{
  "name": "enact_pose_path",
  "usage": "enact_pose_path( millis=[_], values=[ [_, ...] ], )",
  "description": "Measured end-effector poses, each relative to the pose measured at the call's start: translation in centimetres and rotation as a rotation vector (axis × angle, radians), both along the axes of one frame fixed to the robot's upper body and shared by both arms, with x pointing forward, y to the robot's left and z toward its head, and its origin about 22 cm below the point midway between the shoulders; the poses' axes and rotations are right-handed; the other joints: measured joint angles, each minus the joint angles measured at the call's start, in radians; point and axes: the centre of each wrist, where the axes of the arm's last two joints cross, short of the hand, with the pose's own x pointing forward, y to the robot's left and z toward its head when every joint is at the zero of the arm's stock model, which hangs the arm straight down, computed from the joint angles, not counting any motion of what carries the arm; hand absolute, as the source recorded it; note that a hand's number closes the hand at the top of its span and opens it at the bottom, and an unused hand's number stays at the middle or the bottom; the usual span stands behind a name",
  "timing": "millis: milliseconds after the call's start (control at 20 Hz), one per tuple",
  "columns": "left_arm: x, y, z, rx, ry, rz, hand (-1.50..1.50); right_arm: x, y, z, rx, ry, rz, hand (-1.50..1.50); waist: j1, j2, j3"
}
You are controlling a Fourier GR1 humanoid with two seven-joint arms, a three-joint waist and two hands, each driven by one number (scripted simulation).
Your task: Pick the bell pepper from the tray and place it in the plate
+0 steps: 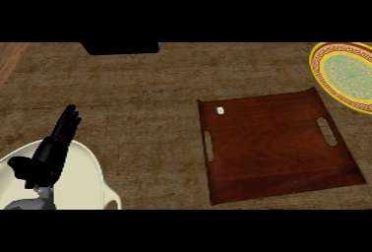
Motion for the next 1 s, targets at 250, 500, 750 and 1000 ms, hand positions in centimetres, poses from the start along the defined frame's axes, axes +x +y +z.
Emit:
enact_pose_path(
  millis=[250, 500, 750, 1000],
  values=[
    [0.7, -0.8, 0.2, 0.002, -0.001, -0.029, 0.0, -3.0, -4.7, 3.1, -0.001, -0.17, 0.015, 1.5, 0.027, 0.002, -0.002],
    [1.2, -1.5, 0.6, 0.008, 0.01, -0.042, 0.0, -2.9, -6.4, 4.1, 0.017, -0.254, 0.045, 1.5, 0.049, 0.004, -0.005],
    [1.8, -2.4, 0.2, 0.009, -0.002, -0.059, 0.0, -0.4, -6.2, 5.6, 0.038, -0.271, 0.061, 1.5, 0.064, 0.005, -0.005],
    [2.2, -2.0, 0.3, 0.007, 0.001, -0.073, 0.0, 3.2, -4.5, 5.3, 0.058, -0.243, 0.114, 1.5, 0.07, 0.007, -0.006]
  ],
)
